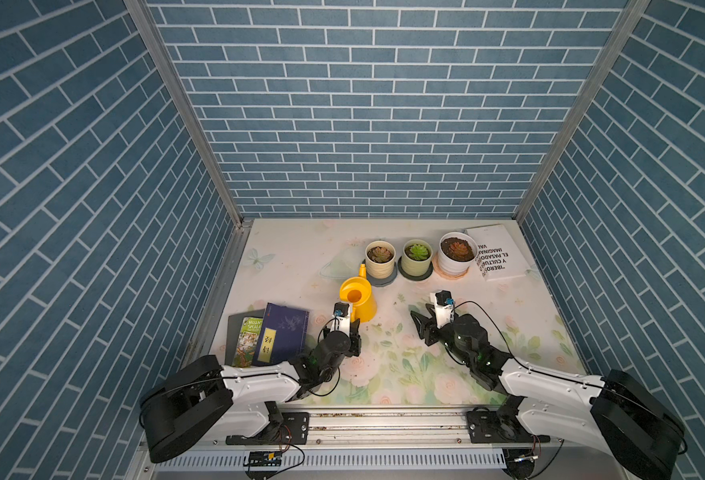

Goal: Water the succulent around the soil edge
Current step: Pick up the watering can from the center of the board.

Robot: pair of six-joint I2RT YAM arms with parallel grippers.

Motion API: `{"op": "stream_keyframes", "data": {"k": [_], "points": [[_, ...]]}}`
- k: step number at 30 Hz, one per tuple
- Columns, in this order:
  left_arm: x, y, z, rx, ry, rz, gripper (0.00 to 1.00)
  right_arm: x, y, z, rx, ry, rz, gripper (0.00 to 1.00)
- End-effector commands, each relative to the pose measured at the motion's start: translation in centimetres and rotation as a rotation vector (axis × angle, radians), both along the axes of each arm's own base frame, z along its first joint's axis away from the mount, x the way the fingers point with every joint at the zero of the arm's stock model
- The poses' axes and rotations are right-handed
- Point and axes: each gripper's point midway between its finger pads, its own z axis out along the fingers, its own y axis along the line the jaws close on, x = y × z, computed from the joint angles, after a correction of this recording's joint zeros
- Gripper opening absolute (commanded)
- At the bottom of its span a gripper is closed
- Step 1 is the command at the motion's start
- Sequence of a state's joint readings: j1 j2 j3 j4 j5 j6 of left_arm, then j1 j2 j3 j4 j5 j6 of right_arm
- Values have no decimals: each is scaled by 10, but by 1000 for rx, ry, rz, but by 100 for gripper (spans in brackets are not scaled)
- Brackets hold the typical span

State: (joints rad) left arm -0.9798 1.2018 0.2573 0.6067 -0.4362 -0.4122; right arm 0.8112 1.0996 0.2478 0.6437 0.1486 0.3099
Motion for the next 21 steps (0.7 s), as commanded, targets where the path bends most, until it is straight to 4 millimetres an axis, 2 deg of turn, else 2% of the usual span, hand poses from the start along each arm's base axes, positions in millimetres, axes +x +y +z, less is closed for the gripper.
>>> {"op": "stream_keyframes", "data": {"k": [1,8,13,15,17,21], "points": [[-2,-5,17,-6,-16,-31,0,3,-6,4,20,-8,-35,58],[-7,-20,31,23,22,-115,0,4,-10,8,31,-5,-54,58],[-5,-28,32,86,93,-127,0,4,-14,11,38,-6,-70,58],[-5,-27,29,107,111,-127,0,3,-16,10,41,-2,-74,58],[-1,-32,37,102,114,-132,0,1,-19,5,43,10,-83,58],[2,-42,33,131,142,-159,0,1,-27,4,41,5,-114,58]]}}
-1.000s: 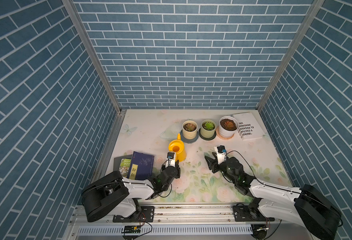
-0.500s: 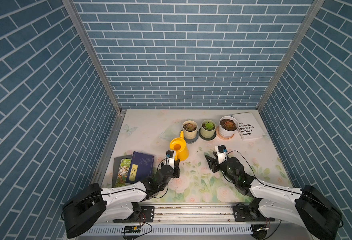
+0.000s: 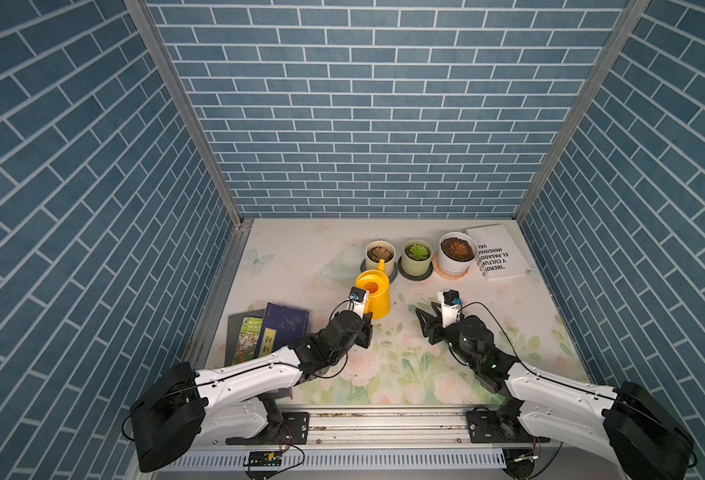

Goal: Water the succulent around the soil edge
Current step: Water the soil of the potted plant with water.

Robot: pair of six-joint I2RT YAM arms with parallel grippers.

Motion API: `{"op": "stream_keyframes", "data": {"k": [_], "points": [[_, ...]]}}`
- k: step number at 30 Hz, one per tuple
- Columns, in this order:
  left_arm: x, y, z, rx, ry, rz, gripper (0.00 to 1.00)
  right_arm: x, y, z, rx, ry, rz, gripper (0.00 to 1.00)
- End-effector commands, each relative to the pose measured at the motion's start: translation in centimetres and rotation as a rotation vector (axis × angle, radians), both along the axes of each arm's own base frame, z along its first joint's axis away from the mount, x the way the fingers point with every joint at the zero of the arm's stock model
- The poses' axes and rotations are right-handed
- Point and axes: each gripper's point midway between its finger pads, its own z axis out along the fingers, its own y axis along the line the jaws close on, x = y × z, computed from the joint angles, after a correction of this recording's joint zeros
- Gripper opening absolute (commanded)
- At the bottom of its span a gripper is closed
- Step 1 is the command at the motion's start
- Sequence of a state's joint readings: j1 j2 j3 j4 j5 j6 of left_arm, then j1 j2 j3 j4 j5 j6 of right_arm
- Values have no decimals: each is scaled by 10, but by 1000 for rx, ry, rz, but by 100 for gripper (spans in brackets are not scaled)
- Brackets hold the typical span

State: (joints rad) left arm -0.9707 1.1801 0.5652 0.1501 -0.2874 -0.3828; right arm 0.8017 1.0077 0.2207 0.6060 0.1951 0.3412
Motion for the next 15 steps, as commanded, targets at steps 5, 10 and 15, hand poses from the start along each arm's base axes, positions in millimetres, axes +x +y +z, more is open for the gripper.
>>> {"op": "stream_keyframes", "data": {"k": [5,10,15], "points": [[6,-24,-9,41,45,-68,0,1,-22,0,9,1,-94,58],[13,-45,-10,39,48,-106,0,0,-39,-9,4,21,-170,58],[19,-61,-8,58,37,-144,0,-1,-52,-13,7,22,-224,58]]}}
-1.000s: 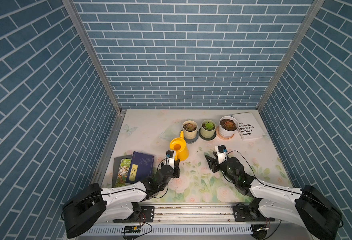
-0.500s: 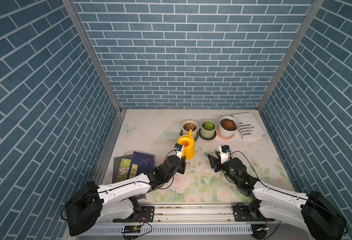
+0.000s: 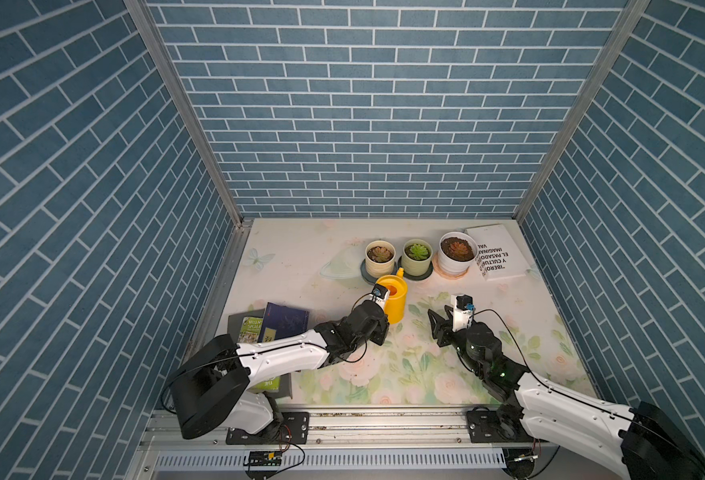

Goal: Water the succulent around the soil edge
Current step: Water the soil of the potted plant with water.

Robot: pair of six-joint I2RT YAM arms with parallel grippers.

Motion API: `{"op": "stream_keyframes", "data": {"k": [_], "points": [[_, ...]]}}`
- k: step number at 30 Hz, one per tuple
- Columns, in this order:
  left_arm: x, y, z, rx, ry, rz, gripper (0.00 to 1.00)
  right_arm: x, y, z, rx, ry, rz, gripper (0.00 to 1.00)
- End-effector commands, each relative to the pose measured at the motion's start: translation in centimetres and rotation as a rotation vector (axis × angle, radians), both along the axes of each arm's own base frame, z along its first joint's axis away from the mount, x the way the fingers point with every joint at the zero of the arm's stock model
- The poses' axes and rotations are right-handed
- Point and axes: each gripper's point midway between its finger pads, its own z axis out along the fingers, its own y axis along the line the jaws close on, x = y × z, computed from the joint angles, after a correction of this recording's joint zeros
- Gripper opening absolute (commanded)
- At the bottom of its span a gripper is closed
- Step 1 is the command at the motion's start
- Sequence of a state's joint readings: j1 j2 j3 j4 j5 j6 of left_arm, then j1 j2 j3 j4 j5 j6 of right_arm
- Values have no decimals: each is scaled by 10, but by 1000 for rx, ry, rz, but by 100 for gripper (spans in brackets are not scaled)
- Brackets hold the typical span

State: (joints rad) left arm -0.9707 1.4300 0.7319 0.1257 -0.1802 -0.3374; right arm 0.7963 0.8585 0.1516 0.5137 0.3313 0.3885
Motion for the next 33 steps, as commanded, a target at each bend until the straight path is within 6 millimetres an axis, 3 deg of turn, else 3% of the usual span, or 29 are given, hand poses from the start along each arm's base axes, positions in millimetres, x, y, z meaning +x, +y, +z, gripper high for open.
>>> {"op": "stream_keyframes", "data": {"k": [1,21,27,33], "points": [[10,-17,17,-21,-49,-38,0,2,-17,-4,5,11,-84,58],[27,-58,17,24,-19,-106,0,2,-38,-4,28,-5,-168,58],[25,-71,18,10,-15,-139,0,2,-52,-2,48,-13,-239,58],[24,-89,26,-11,-22,-170,0,1,-79,-5,50,-2,-378,58]]}}
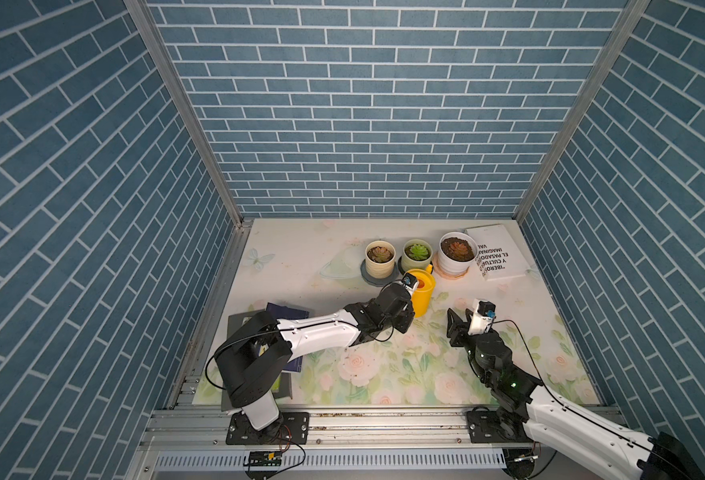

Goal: Water the succulent around the soil edge
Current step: Water the soil of the potted plant with water.

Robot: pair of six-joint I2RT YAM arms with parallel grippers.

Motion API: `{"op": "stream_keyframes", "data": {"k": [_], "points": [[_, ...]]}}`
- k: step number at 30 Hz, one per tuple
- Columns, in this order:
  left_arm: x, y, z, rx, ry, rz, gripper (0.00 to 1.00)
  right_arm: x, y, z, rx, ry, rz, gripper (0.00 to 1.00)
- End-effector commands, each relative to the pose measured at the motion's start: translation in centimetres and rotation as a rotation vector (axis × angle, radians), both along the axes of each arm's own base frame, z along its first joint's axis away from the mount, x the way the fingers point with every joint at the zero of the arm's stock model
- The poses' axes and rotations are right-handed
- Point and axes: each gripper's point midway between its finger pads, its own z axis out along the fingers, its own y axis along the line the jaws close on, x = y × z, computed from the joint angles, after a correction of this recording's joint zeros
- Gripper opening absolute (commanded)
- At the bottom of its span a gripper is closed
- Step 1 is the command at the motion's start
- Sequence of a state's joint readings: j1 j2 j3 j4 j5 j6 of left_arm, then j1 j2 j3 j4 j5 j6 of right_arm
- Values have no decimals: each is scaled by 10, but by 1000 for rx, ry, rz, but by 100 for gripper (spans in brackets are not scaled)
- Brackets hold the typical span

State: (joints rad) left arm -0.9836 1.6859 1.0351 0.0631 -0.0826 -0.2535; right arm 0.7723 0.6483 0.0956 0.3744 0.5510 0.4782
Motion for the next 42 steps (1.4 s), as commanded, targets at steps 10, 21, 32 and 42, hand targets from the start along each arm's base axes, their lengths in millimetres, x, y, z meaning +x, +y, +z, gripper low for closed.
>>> {"op": "stream_keyframes", "data": {"k": [10,21,32,42], "points": [[11,-35,32,-27,-51,-63,0,-4,-48,-8,30,20,-248,61],[19,-59,35,-24,-42,-102,0,-10,-62,-5,94,-17,-305,66],[15,-80,31,-42,-34,-143,0,-11,-62,-7,102,-20,-303,67],[12,-86,36,-64,-43,-151,0,-12,-63,-7,115,-31,-300,67]]}}
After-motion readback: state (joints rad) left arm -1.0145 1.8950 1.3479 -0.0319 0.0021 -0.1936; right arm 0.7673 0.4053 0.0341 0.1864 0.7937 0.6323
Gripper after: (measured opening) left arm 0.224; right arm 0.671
